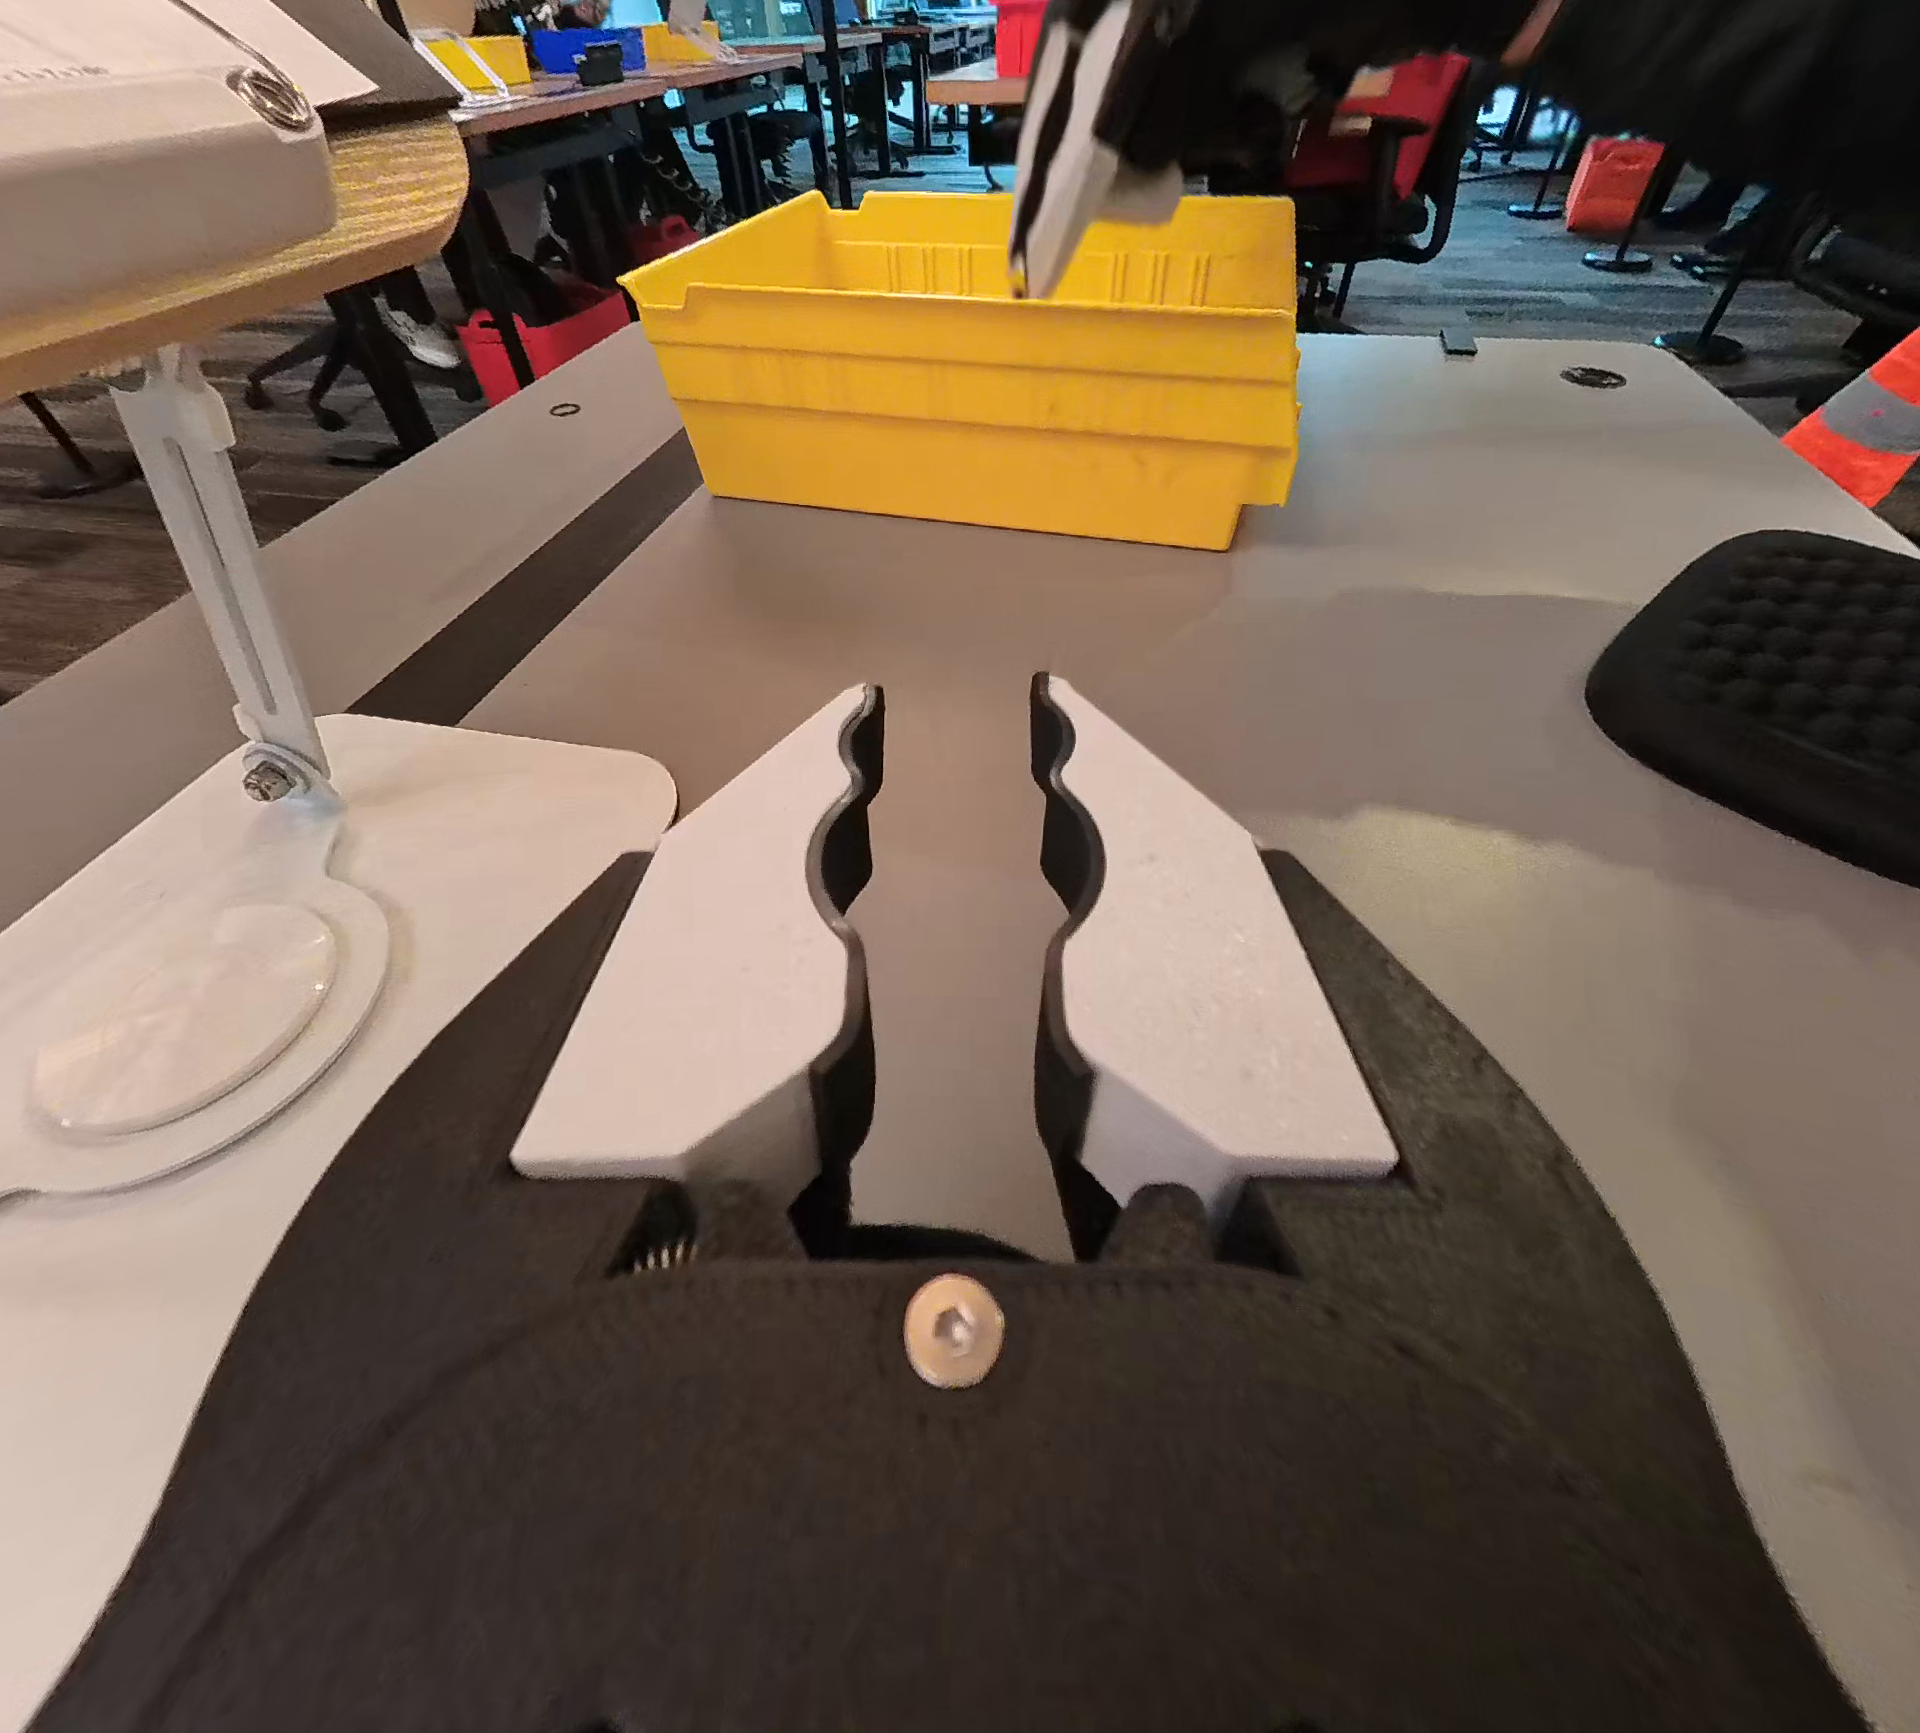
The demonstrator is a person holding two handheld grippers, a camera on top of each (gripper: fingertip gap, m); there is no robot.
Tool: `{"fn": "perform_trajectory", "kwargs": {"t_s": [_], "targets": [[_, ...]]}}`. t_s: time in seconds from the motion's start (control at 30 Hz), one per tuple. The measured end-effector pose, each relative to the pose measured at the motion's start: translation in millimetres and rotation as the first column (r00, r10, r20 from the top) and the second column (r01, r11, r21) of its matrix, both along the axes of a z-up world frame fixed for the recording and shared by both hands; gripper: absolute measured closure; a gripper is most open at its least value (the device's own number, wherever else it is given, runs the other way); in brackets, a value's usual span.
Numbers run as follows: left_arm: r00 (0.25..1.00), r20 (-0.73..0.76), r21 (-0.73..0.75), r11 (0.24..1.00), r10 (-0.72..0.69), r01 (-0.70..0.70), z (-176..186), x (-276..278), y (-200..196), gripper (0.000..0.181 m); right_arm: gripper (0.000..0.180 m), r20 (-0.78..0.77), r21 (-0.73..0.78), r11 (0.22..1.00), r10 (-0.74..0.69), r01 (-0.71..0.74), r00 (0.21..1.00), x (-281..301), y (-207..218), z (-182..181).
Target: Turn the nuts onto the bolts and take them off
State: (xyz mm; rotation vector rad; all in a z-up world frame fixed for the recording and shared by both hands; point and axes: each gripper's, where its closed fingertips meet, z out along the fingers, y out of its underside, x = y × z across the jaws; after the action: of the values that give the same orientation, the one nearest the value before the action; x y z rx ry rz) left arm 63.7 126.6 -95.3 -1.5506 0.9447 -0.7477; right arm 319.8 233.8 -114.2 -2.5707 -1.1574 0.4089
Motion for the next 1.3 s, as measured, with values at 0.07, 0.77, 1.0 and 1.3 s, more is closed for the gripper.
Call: {"fn": "perform_trajectory", "kwargs": {"t_s": [0.07, 0.77, 1.0, 1.3], "targets": [[1.000, -0.001, -0.002, 1.000, 0.001, -0.001, -0.9, -0.6, 0.4, 0.154, 0.164, 0.023, -0.075, 0.997, -0.010, 0.011, 1.000, 7.2, -3.1, -25.2], [1.000, -0.022, -0.015, 1.000, 0.001, -0.001, -7.8, -0.7, 1.5, 0.155, 0.158, 0.035, 0.232, 0.973, -0.001, -0.007, 0.999, -26.7, 29.3, 59.2], [1.000, -0.023, -0.013, 1.000, 0.004, -0.004, -7.6, -0.1, 1.5, 0.156, 0.163, -0.225, 0.480, 0.804, 0.499, -0.351, 0.837, -194.4, -67.4, 167.0], [0.999, -0.011, 0.014, 0.999, 0.041, -0.041, -0.1, -8.2, 5.5, 0.157, 0.173, -0.448, 0.638, 0.619, 0.782, -0.458, 0.433, -310.4, -137.0, 151.7]]}}
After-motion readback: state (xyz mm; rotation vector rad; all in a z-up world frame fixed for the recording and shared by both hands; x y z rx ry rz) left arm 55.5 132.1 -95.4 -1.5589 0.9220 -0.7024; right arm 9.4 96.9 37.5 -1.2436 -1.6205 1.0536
